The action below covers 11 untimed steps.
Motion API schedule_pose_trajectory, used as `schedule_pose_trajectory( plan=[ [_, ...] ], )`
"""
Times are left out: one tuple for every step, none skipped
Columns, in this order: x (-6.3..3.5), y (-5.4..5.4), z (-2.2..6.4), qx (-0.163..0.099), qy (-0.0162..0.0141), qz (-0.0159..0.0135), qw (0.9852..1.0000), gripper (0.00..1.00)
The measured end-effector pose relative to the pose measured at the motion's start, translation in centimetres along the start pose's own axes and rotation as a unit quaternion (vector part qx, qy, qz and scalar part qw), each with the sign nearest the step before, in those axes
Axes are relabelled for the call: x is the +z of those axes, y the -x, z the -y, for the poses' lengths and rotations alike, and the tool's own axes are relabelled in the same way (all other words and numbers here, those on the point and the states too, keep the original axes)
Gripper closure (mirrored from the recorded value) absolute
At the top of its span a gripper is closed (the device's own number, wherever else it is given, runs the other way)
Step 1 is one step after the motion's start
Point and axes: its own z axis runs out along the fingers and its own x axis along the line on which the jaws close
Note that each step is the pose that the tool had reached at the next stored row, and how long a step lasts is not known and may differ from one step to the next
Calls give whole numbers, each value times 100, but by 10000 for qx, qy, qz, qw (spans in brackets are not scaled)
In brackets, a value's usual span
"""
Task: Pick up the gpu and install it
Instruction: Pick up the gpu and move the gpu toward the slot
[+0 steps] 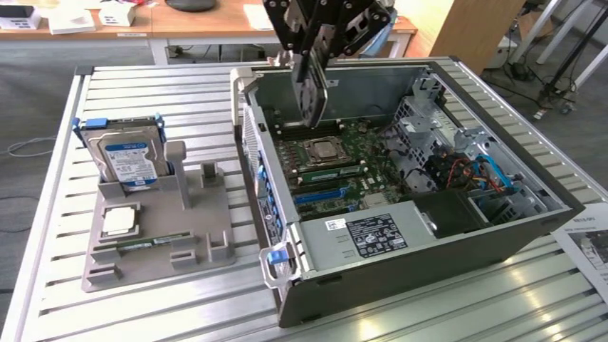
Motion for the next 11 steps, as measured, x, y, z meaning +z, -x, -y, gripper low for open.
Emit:
schedule_pose_trajectory(
  plan=[
    [-3, 45, -4, -1, 0, 0, 10000, 73],
    [-6, 89, -7, 0, 0, 0, 10000, 73],
    [-9, 134, -11, 1, 0, 0, 10000, 73],
    [-13, 183, -15, 0, 0, 0, 10000, 73],
    [-16, 228, -19, -1, 0, 0, 10000, 73],
    [-19, 272, -22, 0, 0, 0, 10000, 73],
    [-22, 317, -26, 0, 0, 0, 10000, 73],
    [-26, 362, -29, 0, 0, 0, 10000, 73],
    [-29, 406, -33, -1, 0, 0, 10000, 73],
    [-32, 451, -36, 0, 0, 0, 10000, 73],
    [-35, 496, -40, -1, 0, 0, 10000, 73]
  ],
)
